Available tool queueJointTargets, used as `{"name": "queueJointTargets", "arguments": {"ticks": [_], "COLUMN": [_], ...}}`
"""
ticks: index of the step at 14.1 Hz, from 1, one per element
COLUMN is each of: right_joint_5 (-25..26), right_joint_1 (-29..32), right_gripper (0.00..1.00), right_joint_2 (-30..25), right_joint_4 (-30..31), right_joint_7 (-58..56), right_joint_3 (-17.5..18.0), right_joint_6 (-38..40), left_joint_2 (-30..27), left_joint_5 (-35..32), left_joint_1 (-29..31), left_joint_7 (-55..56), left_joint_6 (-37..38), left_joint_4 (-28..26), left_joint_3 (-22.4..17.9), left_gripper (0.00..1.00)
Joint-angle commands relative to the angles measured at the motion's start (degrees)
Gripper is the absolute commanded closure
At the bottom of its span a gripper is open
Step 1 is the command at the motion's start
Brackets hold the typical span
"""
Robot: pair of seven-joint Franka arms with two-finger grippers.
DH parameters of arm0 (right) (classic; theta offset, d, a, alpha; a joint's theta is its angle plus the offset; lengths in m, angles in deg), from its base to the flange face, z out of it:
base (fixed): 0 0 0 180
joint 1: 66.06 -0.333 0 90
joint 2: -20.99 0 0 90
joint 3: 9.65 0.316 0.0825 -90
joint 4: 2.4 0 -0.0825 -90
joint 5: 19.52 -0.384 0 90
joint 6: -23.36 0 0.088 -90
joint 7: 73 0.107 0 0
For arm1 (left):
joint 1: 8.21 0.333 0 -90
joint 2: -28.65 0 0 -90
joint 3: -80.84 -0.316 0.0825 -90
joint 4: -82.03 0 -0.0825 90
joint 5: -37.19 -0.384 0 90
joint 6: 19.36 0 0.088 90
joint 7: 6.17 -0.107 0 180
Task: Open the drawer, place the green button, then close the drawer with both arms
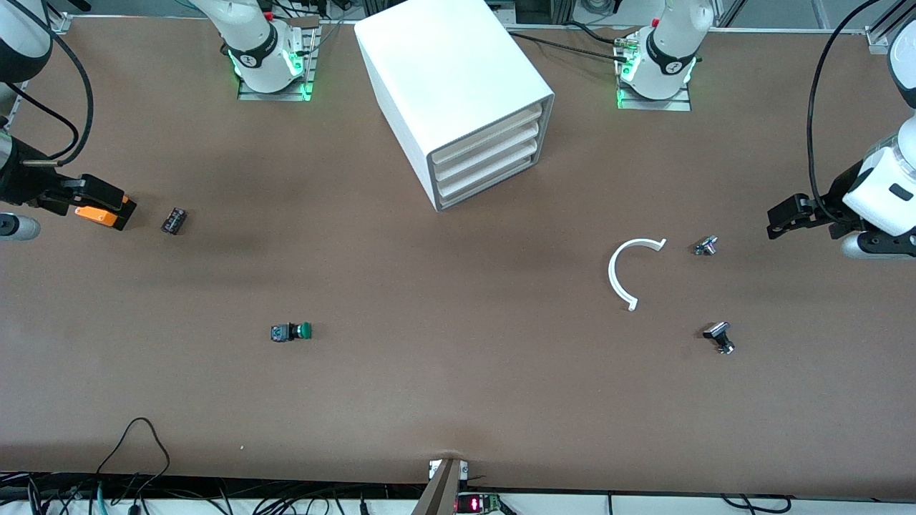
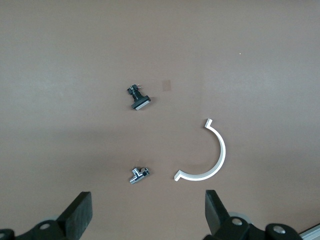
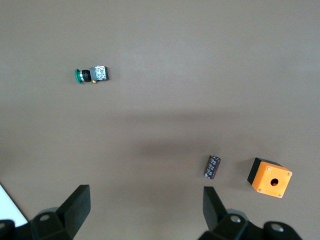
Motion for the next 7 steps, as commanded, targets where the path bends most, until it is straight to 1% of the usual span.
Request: {"name": "queueJointTargets", "arguments": {"ticks": [1, 7], "right_joint_5": [-0.83, -0.74], "right_joint_1": [-0.02, -0.02], "right_gripper": [0.0, 0.0], "right_joint_2": [-0.82, -0.82], "right_joint_4": [0.38, 0.38], "right_joint_7": [-0.23, -0.23], "right_joint_3": [0.1, 0.1], "right_joint_6": [-0.26, -0.26], "left_joint_2": [-1.2, -0.33], "left_joint_5": [-0.45, -0.36], "left_joint_1": [0.38, 0.29], "left_joint_7": [-1.39, -1.04], "left_joint_6": [-1.08, -0.83], "left_joint_4": [-1.95, -0.39], "left_joint_3": [0.17, 0.09], "left_gripper": [0.01, 0.01]}}
